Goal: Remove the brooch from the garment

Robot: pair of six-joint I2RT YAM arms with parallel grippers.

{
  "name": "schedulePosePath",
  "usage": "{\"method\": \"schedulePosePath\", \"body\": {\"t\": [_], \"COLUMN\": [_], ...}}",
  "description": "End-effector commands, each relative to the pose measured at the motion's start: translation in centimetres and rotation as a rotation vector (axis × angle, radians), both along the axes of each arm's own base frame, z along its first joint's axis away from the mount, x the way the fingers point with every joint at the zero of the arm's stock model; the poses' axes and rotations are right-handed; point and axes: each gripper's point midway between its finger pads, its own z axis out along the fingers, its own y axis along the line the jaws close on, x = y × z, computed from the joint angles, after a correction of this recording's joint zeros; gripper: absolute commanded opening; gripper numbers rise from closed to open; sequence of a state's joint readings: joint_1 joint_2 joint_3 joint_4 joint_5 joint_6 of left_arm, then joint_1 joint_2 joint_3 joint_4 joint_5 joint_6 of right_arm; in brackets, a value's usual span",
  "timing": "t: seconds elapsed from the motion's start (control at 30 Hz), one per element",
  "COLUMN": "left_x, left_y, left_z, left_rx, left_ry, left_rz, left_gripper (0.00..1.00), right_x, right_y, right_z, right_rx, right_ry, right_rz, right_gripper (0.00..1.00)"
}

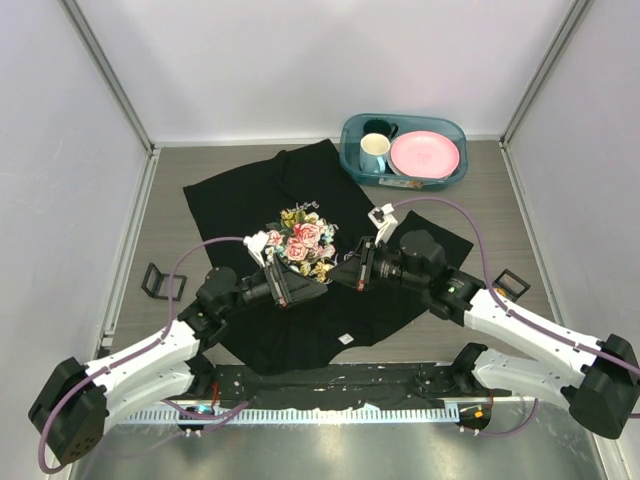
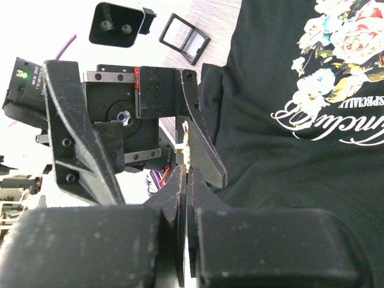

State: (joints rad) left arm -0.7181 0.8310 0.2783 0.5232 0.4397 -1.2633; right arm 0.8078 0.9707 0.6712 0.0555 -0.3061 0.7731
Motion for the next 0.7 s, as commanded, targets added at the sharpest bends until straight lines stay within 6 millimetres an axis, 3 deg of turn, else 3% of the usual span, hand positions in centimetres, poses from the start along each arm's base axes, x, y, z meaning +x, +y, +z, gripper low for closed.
{"method": "schedulePosePath", "body": {"t": [0.0,0.67], "left_x": [-1.4,-1.8], "left_y": [-0.8,-1.1], "left_z": [3.3,5.5], "left_rx": [-0.133,-0.199], "left_ry": [-0.082,-0.121], "left_rz": [-0.094,-0.124], "left_gripper": [0.96,0.92], "right_x": [0.6,0.3], "right_y": [1.3,1.0], "right_z": [2.8,-0.3], "right_rx": [0.082,0.005], "right_ry": [-0.037,-0.033], "right_rz": [0.019,0.041], "right_gripper": [0.01,0.01]}}
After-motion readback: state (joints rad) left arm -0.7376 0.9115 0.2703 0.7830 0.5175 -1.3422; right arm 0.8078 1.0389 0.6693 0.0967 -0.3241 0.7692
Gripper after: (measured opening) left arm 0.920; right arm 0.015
